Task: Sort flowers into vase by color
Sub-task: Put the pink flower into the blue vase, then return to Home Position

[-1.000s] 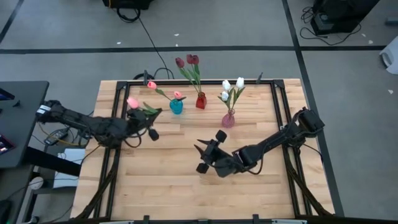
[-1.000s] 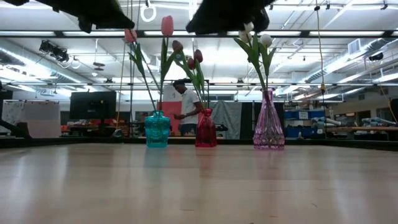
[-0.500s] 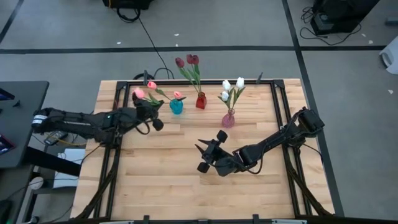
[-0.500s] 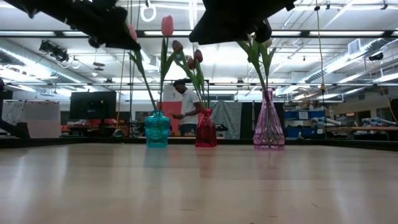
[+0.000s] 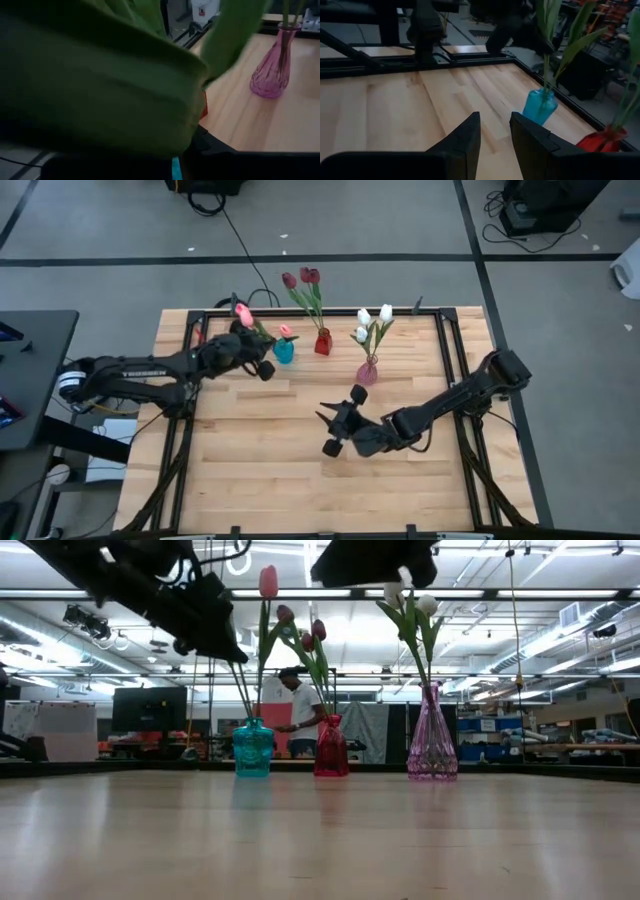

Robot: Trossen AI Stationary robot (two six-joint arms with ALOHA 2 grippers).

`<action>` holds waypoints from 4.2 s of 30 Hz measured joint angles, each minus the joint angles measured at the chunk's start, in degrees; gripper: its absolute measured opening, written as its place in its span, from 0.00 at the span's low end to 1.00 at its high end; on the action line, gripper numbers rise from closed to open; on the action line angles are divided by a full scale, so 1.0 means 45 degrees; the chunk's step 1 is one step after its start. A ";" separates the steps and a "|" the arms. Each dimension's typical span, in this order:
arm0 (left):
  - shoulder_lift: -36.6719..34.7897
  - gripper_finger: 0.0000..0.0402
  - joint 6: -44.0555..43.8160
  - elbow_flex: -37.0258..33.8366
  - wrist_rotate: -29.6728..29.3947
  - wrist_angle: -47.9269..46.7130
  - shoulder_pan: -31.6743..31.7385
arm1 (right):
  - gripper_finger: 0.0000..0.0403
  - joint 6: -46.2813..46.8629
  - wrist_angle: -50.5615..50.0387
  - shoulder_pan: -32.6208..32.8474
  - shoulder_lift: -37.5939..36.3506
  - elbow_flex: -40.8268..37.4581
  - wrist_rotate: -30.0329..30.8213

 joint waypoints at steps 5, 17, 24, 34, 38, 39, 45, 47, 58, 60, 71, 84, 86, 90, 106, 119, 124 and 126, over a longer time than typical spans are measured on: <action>0.0558 0.02 -0.0026 0.0000 0.1415 0.0455 0.1177 | 0.29 -0.0064 -0.1547 -0.0318 -0.1341 0.0000 -0.0305; 0.1010 0.29 -0.0093 -0.0005 0.1744 0.0205 0.1653 | 0.29 -0.0046 -0.3179 -0.0607 -0.2930 0.0000 -0.0773; -0.0725 0.44 -0.0114 -0.0007 0.2619 -0.1171 0.1610 | 0.29 0.0258 -0.2980 -0.0828 -0.4362 -0.1514 -0.1631; -0.4709 0.44 -0.0695 -0.1845 0.2573 -0.1256 0.0386 | 0.29 -0.0006 0.1187 -0.1822 -0.9519 -0.7335 -0.3306; -0.5589 0.44 -0.0792 -0.2410 0.2427 -0.0817 0.0023 | 0.29 0.0559 0.1982 -0.3337 -1.1330 -0.9200 -0.5673; -0.5778 0.44 -0.0792 -0.2571 0.2395 -0.0664 -0.0058 | 0.29 0.0624 0.2127 -0.3697 -1.1677 -0.9601 -0.6204; -0.7062 0.44 -0.0753 -0.3198 0.2038 -0.0270 -0.0357 | 0.29 0.1071 0.2282 -0.5532 -1.3053 -1.1020 -0.8362; -0.7513 0.44 -0.0740 -0.3269 0.1895 -0.0509 -0.0356 | 0.29 0.1005 0.2281 -0.5979 -1.3422 -1.1320 -0.8835; -1.0429 0.44 -0.0855 -0.3279 0.1761 -0.2807 -0.0352 | 0.29 0.0746 0.2340 -0.7548 -1.6197 -1.3157 -0.9782; -1.0901 0.44 -0.0873 -0.3279 0.1910 -0.3022 -0.0352 | 0.29 0.0743 0.2543 -0.7633 -1.6678 -1.3588 -1.0024; -1.2244 0.44 -0.1541 -0.3804 0.3276 -0.4020 -0.0352 | 0.29 0.0634 0.2634 -0.7680 -1.7833 -1.4212 -0.9862; -1.2445 0.44 -0.2952 -0.6494 0.3857 -0.1993 -0.0352 | 0.29 0.1290 0.2636 -0.7682 -1.7791 -1.4212 -0.7688; -1.2349 0.44 -0.3416 -0.6572 0.3954 -0.1735 -0.0352 | 0.29 0.1285 0.2641 -0.7682 -1.7786 -1.4212 -0.7683; -1.2277 0.44 -0.3472 -0.6611 0.3951 -0.1361 -0.0352 | 0.29 0.1280 0.2641 -0.7682 -1.7786 -1.4215 -0.7683; -1.2280 0.44 -0.3468 -0.6611 0.3947 -0.1190 -0.0352 | 0.29 0.1280 0.2641 -0.7682 -1.7786 -1.4212 -0.7688; -1.2280 0.44 -0.3468 -0.6606 0.3947 -0.1190 -0.0352 | 0.29 0.1278 0.2641 -0.7682 -1.7786 -1.4214 -0.7688; -1.2280 0.44 -0.3468 -0.6601 0.3947 -0.1190 -0.0352 | 0.29 0.1280 0.2641 -0.7682 -1.7786 -1.4212 -0.7688; -1.2280 0.44 -0.3468 -0.6601 0.3947 -0.1190 -0.0352 | 0.29 0.1280 0.2641 -0.7682 -1.7786 -1.4212 -0.7688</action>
